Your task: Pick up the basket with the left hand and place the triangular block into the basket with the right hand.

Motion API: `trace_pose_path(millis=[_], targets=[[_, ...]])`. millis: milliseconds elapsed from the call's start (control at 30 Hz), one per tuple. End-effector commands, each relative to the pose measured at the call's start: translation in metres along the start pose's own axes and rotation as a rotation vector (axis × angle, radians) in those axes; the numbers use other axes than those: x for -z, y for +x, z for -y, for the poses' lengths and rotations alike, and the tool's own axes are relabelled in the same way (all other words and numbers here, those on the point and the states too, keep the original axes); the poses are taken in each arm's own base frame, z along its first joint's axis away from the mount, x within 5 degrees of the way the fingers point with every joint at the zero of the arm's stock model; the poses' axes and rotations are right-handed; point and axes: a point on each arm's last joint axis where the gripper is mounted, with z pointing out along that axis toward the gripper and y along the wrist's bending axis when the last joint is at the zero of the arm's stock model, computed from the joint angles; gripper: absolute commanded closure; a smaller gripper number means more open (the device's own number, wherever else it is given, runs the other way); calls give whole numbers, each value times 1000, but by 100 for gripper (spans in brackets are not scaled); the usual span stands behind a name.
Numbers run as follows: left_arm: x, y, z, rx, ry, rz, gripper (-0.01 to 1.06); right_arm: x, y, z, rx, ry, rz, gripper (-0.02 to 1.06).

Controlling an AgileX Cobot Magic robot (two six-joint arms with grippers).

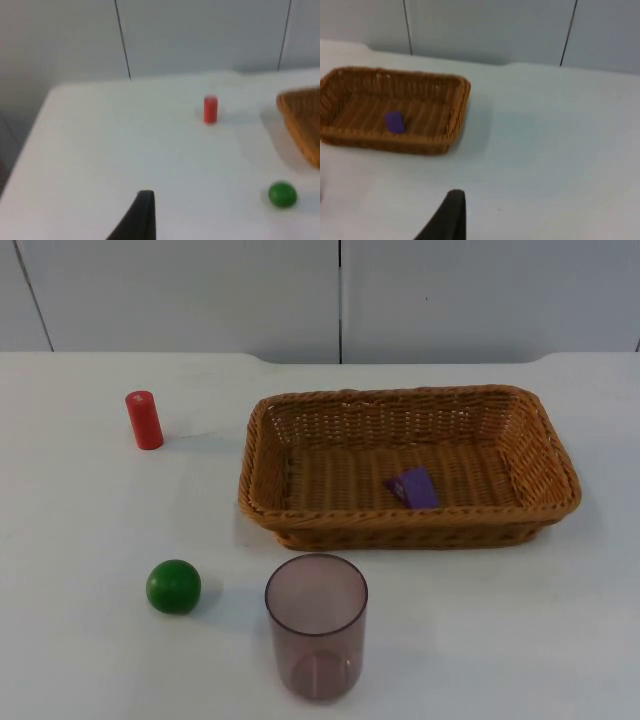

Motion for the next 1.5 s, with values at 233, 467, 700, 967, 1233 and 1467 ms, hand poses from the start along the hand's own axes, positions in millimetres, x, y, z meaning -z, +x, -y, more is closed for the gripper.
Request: trace_pose_path(millis=[233,467,700,967,1233,1467], targets=[[-29,28,5,-13,57,-131,0,-17,14,-1,-19,-4,-64,-1],[-29,28,3,10,35,-133,0,-22,18,-1,-20,-4,-76,-1],[-29,28,0,45,-1,-134,0,-24,21,1,-53,13,-98,-1],[-29,28,0,43,0,-134,0,-24,22,7,-121,81,-100,-1],[-29,28,0,43,0,-134,0,-24,22,5,-102,67,-101,-1],[-29,28,0,43,0,-134,0,-24,21,5,-96,59,-100,-1]])
